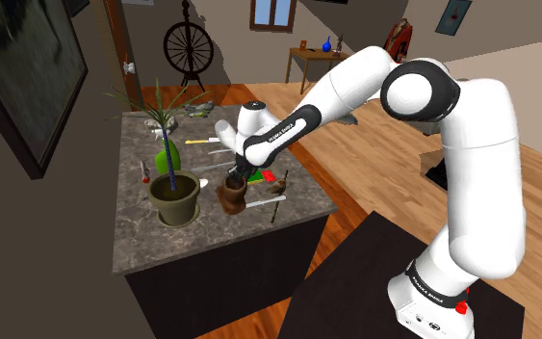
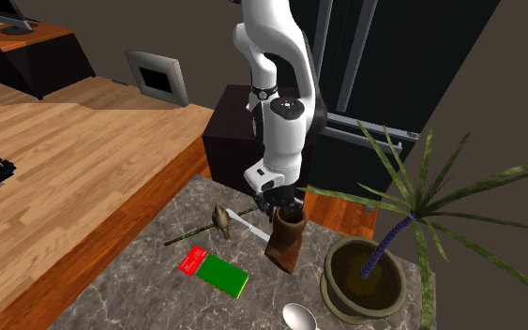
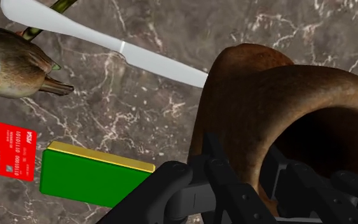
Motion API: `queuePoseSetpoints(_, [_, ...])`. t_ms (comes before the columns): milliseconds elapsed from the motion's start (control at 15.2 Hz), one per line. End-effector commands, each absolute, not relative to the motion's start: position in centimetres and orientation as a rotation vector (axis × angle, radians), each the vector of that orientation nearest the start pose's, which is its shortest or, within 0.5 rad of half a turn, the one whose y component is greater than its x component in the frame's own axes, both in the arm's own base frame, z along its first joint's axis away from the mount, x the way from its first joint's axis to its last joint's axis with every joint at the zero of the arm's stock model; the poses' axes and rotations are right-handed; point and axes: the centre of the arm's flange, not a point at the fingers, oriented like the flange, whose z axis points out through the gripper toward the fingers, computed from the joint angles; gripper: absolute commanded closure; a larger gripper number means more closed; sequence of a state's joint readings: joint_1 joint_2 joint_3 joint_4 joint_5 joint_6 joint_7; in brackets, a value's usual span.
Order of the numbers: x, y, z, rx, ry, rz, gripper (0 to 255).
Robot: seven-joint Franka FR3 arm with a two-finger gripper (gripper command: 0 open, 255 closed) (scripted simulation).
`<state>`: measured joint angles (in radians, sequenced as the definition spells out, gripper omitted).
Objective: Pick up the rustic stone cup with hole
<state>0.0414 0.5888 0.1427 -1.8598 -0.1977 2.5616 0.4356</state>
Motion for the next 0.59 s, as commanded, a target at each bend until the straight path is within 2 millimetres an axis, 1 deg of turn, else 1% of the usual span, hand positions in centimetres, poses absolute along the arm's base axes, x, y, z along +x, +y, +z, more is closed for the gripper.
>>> queuePoseSetpoints(0, [64.3, 11.8, 22.6, -3.13, 0.189, -0.205, 255])
queuePoseSetpoints(396, [64.3, 11.8, 25.8, -3.13, 0.189, -0.205, 255])
queuePoseSetpoints(528, [64.3, 11.8, 25.9, -3.13, 0.189, -0.205, 255])
